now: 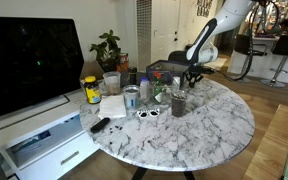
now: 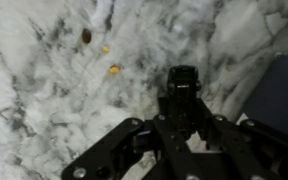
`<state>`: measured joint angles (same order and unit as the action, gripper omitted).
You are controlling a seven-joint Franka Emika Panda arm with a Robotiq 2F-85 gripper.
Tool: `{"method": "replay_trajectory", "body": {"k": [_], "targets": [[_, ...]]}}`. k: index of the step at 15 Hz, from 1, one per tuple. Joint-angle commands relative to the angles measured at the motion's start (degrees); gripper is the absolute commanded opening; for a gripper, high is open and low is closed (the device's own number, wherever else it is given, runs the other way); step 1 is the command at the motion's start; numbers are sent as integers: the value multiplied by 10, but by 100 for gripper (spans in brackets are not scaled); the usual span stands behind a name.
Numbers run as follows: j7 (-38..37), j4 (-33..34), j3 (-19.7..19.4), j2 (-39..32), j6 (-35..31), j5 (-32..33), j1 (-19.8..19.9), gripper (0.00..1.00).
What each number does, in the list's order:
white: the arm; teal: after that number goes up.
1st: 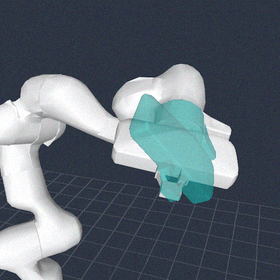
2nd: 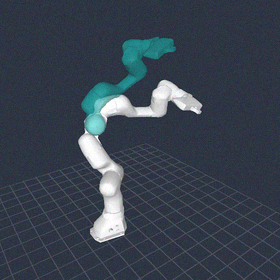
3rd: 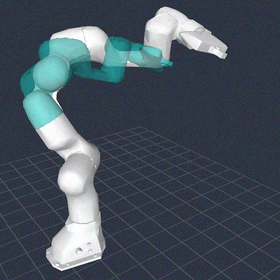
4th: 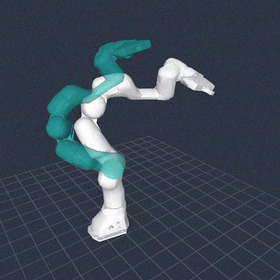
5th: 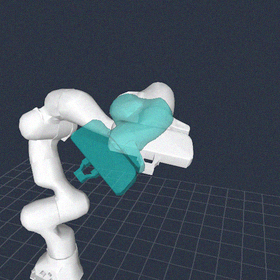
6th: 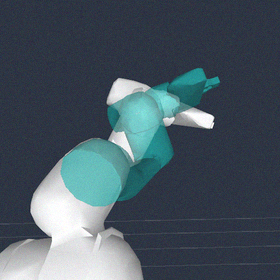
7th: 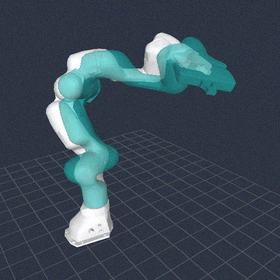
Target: Move the toy car to the right
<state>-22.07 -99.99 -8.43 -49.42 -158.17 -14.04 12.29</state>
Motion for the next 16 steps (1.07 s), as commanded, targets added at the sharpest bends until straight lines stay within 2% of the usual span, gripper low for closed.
{"method": "replay_trajectory", "body": {"k": [1, 2, 7, 8, 13, 16], "targets": [[36, 19, 19, -5, 24, -17, 26, 55], [41, 17, 21, 0, 31, -19, 30, 59], [88, -10, 37, 46, 80, -29, 63, 97], [103, -15, 41, 57, 93, -32, 71, 100], [175, -50, 42, 112, 183, -30, 85, 100], [229, -94, 41, 157, 203, -29, 85, 100]]}}
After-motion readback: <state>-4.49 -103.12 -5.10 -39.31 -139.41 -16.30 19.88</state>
